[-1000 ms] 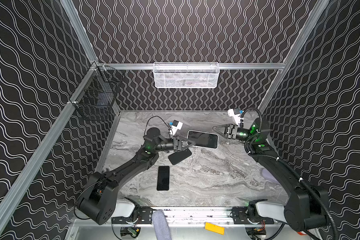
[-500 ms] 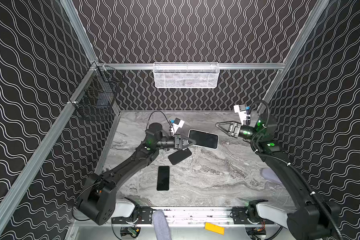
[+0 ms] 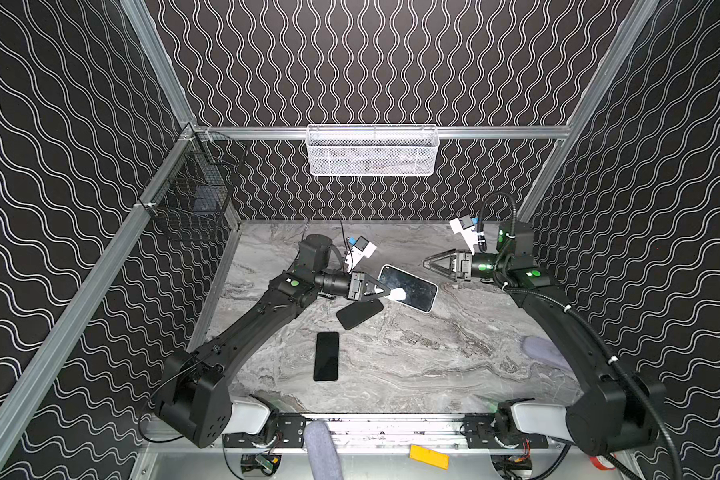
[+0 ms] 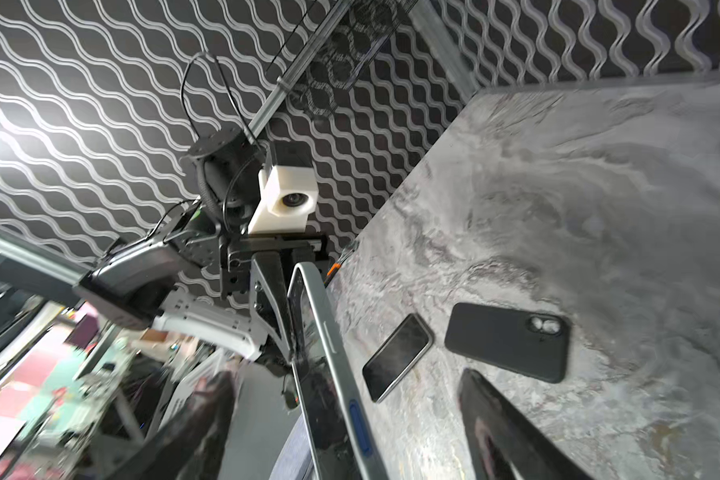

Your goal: Put the phone into the phone case

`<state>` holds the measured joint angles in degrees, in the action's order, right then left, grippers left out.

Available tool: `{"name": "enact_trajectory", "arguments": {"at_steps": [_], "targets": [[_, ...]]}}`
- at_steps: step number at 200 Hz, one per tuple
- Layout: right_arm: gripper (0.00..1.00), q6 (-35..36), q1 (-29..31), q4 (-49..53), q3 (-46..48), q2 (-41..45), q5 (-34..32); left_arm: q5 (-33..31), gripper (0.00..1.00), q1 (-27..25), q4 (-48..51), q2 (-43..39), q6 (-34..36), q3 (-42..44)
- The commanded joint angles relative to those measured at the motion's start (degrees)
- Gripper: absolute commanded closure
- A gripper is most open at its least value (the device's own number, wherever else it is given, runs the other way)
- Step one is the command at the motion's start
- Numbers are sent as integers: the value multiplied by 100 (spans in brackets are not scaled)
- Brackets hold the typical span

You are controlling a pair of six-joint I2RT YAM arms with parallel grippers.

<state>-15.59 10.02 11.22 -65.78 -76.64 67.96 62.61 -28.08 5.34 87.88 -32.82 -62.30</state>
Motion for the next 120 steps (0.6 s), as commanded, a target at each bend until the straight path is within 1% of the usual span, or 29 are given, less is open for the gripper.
{"name": "enact_trajectory", "arguments": {"at_steps": [1, 8, 36, 60, 88, 120], "targets": [[13, 396, 8, 231, -63, -218, 650, 405, 100, 17, -130, 47, 173, -36], [13, 406, 17, 219, -46, -289, 767, 441, 100, 21, -249, 52, 87, 1], [15, 507, 101, 305, 61, -524, 875, 535, 100, 47, -1117, 109, -563, 233], [18, 575, 239, 360, 139, -612, 960, 540, 100, 65, -1602, 258, -908, 266], [24, 652, 341, 461, 151, -714, 994, 542, 100, 71, -1940, 432, -1170, 237], [37, 659, 344, 498, 109, -839, 1095, 524, 100, 80, -1981, 511, -1219, 249]]}}
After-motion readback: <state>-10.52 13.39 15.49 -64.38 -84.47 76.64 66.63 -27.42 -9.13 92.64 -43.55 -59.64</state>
